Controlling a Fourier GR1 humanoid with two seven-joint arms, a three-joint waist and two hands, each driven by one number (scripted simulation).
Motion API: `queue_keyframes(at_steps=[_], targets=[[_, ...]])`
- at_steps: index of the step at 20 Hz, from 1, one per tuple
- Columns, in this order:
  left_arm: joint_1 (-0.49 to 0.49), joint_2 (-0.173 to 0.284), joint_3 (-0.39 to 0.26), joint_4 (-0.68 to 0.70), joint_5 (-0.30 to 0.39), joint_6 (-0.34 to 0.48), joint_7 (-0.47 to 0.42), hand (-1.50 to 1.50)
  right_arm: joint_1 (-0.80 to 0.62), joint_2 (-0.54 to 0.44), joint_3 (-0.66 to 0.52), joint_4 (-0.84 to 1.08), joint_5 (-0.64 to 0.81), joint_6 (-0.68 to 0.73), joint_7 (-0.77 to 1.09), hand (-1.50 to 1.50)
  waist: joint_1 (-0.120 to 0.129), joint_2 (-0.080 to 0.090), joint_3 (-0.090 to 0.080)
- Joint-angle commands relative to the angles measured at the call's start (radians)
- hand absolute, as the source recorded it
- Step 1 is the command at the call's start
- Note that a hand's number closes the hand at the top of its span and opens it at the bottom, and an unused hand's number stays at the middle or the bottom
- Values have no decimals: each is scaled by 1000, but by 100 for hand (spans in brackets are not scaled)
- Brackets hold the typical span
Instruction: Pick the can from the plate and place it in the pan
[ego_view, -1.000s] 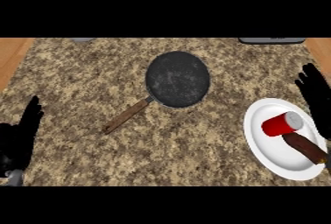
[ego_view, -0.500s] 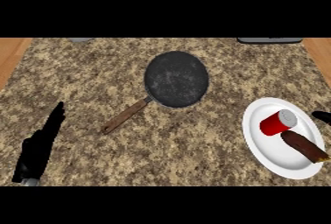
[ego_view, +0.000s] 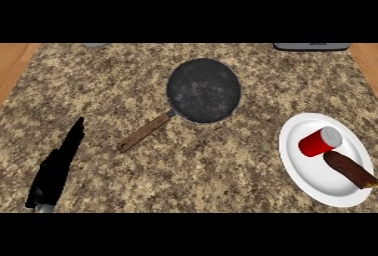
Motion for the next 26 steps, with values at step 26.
queue_keyframes(at_steps=[26], targets=[[-6,-56,94,-28,-64,-104,59,0,-479,-70,261,-32,97,589,619,-150,14,0,-1]])
